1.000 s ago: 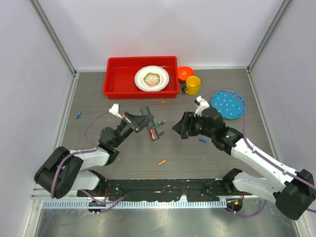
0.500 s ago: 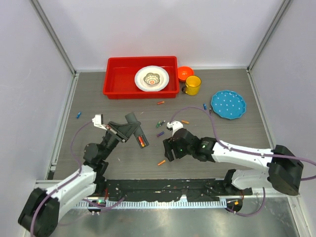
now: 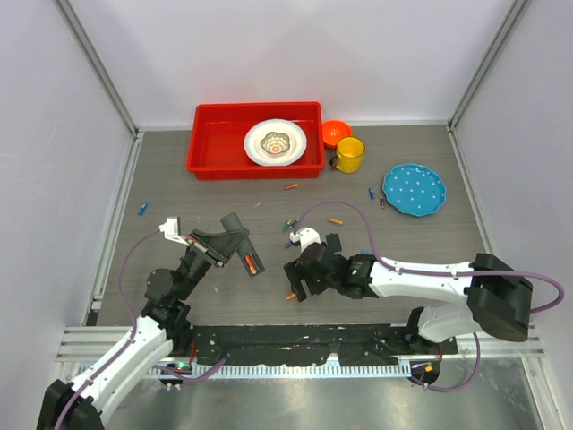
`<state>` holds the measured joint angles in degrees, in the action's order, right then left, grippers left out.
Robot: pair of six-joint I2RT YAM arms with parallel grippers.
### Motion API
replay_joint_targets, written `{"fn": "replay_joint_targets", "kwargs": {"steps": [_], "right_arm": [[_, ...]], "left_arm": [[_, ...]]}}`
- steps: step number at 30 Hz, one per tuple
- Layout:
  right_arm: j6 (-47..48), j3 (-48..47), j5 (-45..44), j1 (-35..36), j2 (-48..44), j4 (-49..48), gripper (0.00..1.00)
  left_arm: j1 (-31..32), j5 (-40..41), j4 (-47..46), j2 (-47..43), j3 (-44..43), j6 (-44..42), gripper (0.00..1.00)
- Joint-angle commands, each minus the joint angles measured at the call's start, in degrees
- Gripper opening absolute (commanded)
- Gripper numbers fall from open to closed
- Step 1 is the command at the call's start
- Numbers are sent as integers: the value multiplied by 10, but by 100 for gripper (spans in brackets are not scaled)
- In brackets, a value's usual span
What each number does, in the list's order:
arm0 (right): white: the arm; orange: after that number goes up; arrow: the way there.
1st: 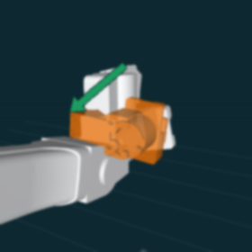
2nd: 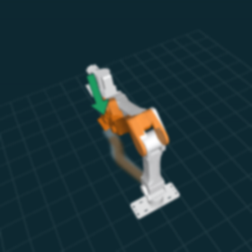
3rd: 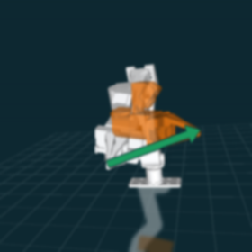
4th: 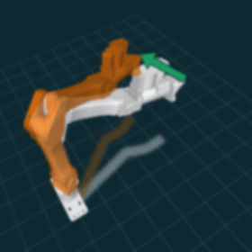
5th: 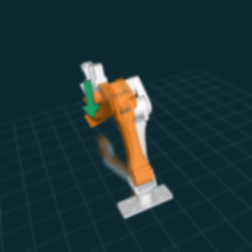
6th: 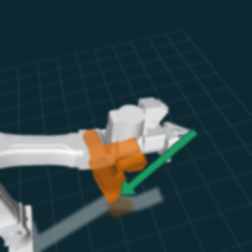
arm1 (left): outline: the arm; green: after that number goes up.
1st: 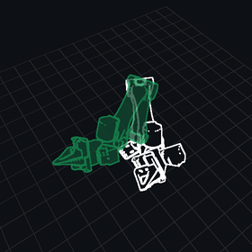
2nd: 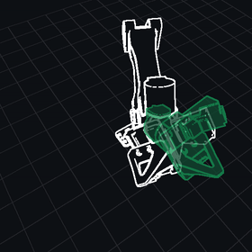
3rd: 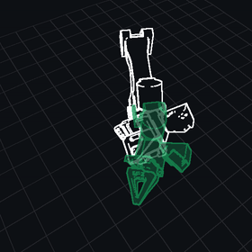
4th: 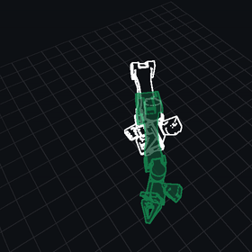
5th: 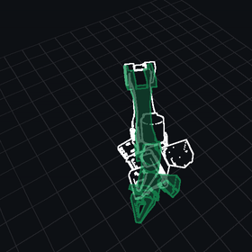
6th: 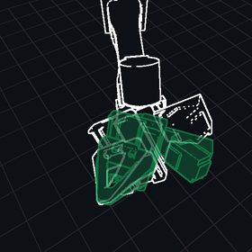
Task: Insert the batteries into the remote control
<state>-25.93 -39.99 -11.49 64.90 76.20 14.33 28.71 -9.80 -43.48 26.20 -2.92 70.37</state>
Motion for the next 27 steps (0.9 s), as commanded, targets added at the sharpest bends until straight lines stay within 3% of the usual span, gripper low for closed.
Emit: {"fn": "replay_joint_targets", "kwargs": {"steps": [1, 27], "right_arm": [[-7, -37, -28, 13, 16, -15, 86], [-32, -79, -66, 85, 125, 4, 82]], "left_arm": [[-4, 2, -19, 14, 12, -4, 0], [-4, 10, 7, -17, 25, 3, 0]]}}
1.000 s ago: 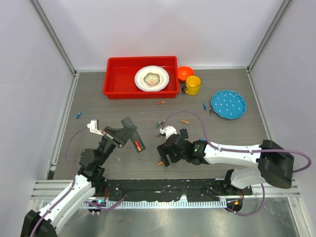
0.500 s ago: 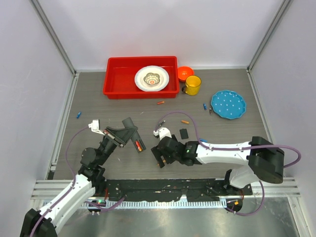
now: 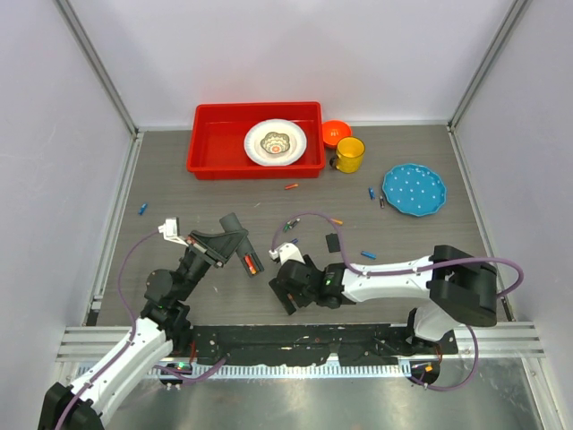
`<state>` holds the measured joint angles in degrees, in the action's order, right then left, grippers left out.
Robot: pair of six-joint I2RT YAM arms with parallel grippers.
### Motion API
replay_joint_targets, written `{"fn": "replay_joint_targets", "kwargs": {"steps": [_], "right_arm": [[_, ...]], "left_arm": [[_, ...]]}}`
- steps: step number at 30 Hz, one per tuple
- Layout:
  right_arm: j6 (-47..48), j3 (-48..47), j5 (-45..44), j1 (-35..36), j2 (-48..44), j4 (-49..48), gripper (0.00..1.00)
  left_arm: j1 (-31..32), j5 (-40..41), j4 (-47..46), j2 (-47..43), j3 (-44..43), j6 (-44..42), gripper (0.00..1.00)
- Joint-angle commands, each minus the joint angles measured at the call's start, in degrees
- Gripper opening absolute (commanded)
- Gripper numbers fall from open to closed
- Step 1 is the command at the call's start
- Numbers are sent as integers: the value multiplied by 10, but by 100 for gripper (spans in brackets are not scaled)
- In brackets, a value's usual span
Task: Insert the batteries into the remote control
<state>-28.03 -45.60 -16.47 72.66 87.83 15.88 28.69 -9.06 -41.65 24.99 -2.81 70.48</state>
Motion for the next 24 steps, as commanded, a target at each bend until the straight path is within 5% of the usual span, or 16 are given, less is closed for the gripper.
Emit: {"fn": "replay_joint_targets", "kwargs": {"steps": [1, 24], "right_arm": [[-11, -24, -18, 7, 10, -11, 81], [-13, -22, -8, 8, 38, -23, 54]], "left_arm": [[-3, 3, -12, -4, 24, 2, 0], [-3, 4, -8, -7, 25, 2, 0]]}}
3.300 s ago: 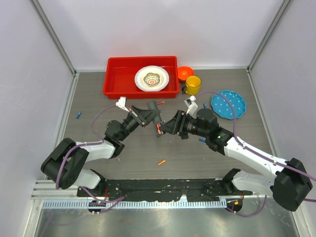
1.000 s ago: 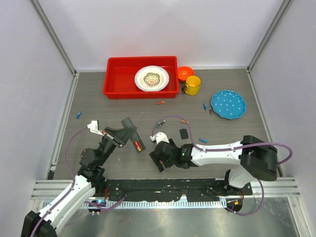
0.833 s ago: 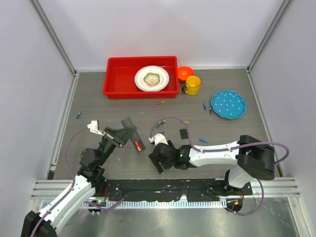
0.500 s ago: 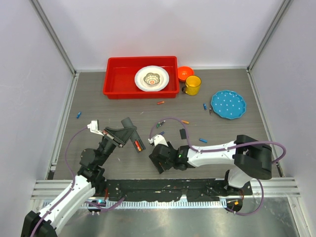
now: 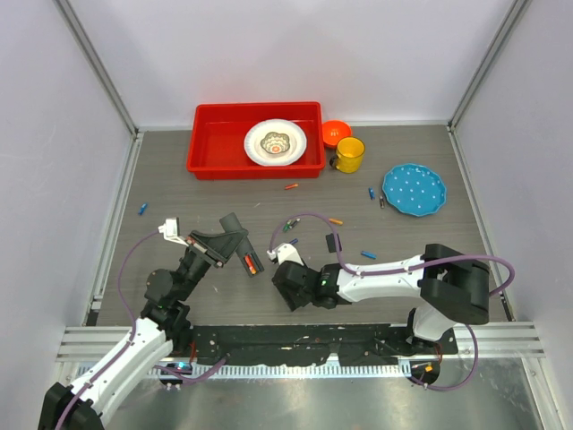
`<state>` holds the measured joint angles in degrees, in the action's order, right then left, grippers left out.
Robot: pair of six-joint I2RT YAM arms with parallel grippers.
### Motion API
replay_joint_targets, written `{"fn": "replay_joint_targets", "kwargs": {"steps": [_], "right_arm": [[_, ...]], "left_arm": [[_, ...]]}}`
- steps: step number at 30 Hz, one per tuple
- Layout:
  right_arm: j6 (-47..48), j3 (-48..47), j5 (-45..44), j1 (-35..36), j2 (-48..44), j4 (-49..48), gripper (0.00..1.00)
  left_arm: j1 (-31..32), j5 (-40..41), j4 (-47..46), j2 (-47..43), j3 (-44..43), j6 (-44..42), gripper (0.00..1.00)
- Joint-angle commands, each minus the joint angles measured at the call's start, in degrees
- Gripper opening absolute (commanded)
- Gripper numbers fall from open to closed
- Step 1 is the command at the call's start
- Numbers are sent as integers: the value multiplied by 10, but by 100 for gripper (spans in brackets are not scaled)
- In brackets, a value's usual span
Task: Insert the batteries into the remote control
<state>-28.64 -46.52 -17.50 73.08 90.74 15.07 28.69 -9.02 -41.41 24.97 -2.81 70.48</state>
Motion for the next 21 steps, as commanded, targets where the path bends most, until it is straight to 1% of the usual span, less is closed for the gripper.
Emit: {"fn": "replay_joint_targets", "kwargs": {"steps": [1, 5, 11, 13, 16, 17, 18, 20, 21], "right_arm": [[-7, -13, 3, 4, 8, -14, 52], [-4, -10, 2, 3, 2, -11, 47], [16, -9, -9, 4, -28, 4, 44], [29, -16, -24, 3, -52, 27, 44], [85, -28, -70, 2, -94, 57, 43], [130, -30, -79, 1, -103, 60, 43], [153, -31, -89, -5, -111, 63, 43], [208, -34, -86, -11, -122, 66, 43], [263, -33, -77, -17, -123, 64, 44]], "left_arm": [[-4, 3, -10, -7, 25, 2, 0], [-4, 3, -11, -4, 25, 1, 0], [-3, 2, -17, 2, 24, 0, 0], [-3, 1, -19, 3, 23, 0, 0], [-3, 0, -19, -1, 21, -2, 0], [-3, 0, -20, -1, 21, -2, 0], [-3, 1, -21, -3, 21, -2, 0], [-4, 0, -26, -2, 22, 0, 0], [-3, -2, -30, -1, 22, 1, 0]]}}
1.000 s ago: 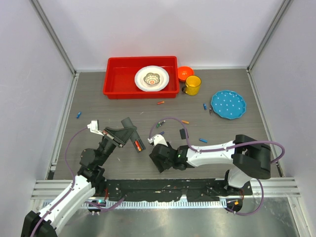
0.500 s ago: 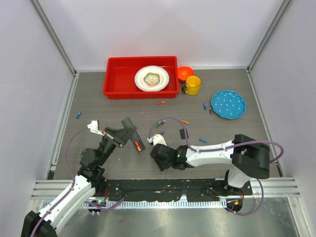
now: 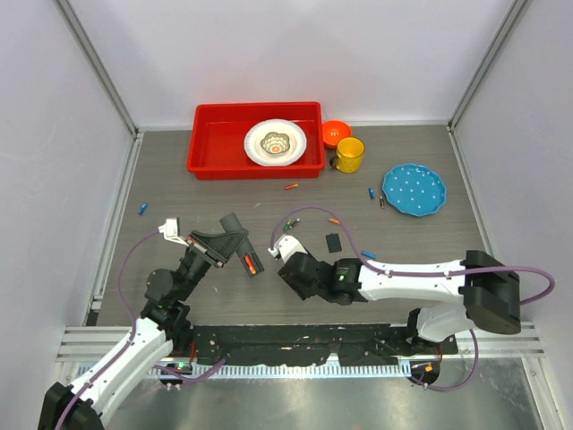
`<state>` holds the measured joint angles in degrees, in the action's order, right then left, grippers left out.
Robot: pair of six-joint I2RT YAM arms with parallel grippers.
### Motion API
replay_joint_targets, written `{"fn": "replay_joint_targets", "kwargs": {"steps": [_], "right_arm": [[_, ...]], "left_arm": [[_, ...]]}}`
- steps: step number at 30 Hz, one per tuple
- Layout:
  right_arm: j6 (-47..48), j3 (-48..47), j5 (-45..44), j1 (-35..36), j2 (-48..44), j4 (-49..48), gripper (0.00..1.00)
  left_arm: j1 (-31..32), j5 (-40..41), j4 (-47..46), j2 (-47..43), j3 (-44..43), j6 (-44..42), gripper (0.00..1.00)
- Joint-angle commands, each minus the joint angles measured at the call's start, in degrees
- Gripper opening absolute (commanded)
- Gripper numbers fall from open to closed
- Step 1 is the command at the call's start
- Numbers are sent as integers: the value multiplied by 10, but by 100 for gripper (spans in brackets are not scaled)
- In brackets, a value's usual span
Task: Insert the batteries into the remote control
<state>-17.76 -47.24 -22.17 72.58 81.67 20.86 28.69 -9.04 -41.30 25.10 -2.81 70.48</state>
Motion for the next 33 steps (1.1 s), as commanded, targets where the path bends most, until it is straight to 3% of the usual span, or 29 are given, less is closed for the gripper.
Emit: {"fn": "replay_joint_targets", "kwargs": {"steps": [1, 4, 8, 12, 17, 20, 22, 23, 25, 27, 28, 33], "right_arm": [[174, -25, -21, -18, -32, -2, 44], [256, -23, -7, -55, -27, -23, 41], [313, -17, 104, -141, -34, -43, 38], [367, 13, 158, -192, -56, -81, 35], [292, 22, 156, -216, -50, -140, 36], [213, 38, 87, -216, -68, -198, 41], [167, 50, 8, -217, -78, -248, 49], [124, 51, -17, -218, -82, -254, 58], [91, 32, -61, -234, -73, -231, 65], [36, 16, -50, -277, -52, -185, 71], [17, 6, -12, -294, -48, -177, 85], [-75, 1, 28, -362, -34, -166, 85]], "left_arm": [[-4, -4, -34, -3, 23, 2, 0], [-4, -8, -44, -1, 23, 5, 0], [-4, -13, -57, 3, 23, 5, 0], [-3, -16, -74, 8, 25, 5, 0], [-4, -9, -89, 15, 37, 5, 0], [-3, -11, -84, 21, 30, -2, 0], [-4, -10, -84, 28, 30, -3, 0], [-3, -11, -84, 35, 30, -3, 0], [-3, -10, -92, 43, 30, 2, 0], [-4, -8, -99, 53, 30, 6, 0], [-3, -7, -99, 56, 30, 8, 0], [-3, -3, -111, 66, 32, 15, 0]]}}
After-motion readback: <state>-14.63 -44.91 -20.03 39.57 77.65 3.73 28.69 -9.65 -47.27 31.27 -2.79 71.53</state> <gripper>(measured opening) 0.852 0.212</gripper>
